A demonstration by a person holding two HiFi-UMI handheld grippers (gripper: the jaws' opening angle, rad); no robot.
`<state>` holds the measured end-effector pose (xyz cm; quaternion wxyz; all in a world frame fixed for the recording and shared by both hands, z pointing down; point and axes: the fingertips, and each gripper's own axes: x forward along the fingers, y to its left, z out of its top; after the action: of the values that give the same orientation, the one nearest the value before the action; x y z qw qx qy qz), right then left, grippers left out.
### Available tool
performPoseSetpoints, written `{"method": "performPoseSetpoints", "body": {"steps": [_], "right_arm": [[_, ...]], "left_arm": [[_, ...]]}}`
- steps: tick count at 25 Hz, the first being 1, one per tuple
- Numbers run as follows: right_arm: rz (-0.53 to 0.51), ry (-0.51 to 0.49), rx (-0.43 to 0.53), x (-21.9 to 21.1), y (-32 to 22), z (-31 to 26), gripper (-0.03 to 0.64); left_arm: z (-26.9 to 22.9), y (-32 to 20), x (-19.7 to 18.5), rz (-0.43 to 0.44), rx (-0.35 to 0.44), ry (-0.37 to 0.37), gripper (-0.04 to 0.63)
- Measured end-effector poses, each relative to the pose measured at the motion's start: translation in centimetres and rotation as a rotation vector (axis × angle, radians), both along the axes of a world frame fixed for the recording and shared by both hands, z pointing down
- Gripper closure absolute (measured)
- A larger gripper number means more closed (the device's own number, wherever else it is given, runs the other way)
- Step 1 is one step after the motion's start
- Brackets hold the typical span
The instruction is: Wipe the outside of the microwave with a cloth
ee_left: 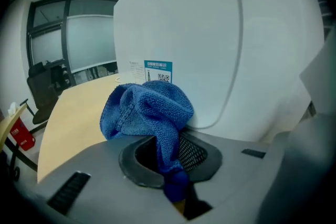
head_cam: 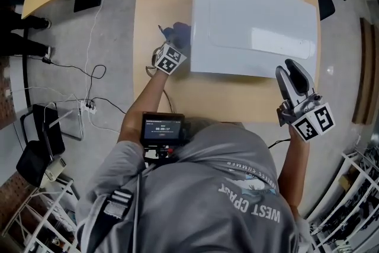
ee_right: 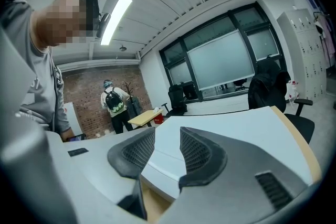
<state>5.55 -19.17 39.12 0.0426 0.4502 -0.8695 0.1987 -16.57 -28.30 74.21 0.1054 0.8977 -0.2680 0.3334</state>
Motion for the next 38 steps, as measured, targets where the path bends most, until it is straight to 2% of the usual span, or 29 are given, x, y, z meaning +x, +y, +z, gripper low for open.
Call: {"method": "performPoseSetpoints", "body": {"steps": [3, 6, 9, 12, 23, 27, 31, 38], "right_arm": [[-0.001, -0.005, -0.002, 0.2, -0.6, 0.7, 0.476], [-0.005, -0.007, -0.002, 0.2, -0.6, 0.8, 0.476], [-0.011, -0.008, 0.002, 0.0, -0.9, 0.7, 0.476], [-0.023, -0.011, 0.008, -0.3, -1.0, 0.7, 0.476], [-0.09, -0.049, 0.046, -2.3, -0.9, -0.3, 0.476], [-0.114, -0.066, 0.06, -2.5, -1.4, -0.2, 0.476], [-0.141, -0.08, 0.078, -2.5, -2.3, -0.6, 0.476], [-0.226, -0.081, 0.118, -4.6, -2.6, -2.1, 0.476]], "left_arm": [[0.3, -0.5, 0.2, -0.019, -0.021, 0.026, 0.534], [-0.5, -0.8, 0.0, -0.074, -0.065, 0.108, 0.534], [-1.7, -1.3, -0.3, -0.16, -0.116, 0.24, 0.534], [-4.1, -1.7, -0.3, -0.209, -0.158, 0.4, 0.534], [-15.6, -2.5, -0.8, -0.265, -0.224, 0.867, 0.534], [-18.8, -2.9, -0.9, -0.279, -0.243, 1.009, 0.534], [-21.9, -3.4, -0.7, -0.268, -0.216, 1.064, 0.534], [-28.5, -1.9, -1.2, -0.239, -0.123, 1.081, 0.534]]}}
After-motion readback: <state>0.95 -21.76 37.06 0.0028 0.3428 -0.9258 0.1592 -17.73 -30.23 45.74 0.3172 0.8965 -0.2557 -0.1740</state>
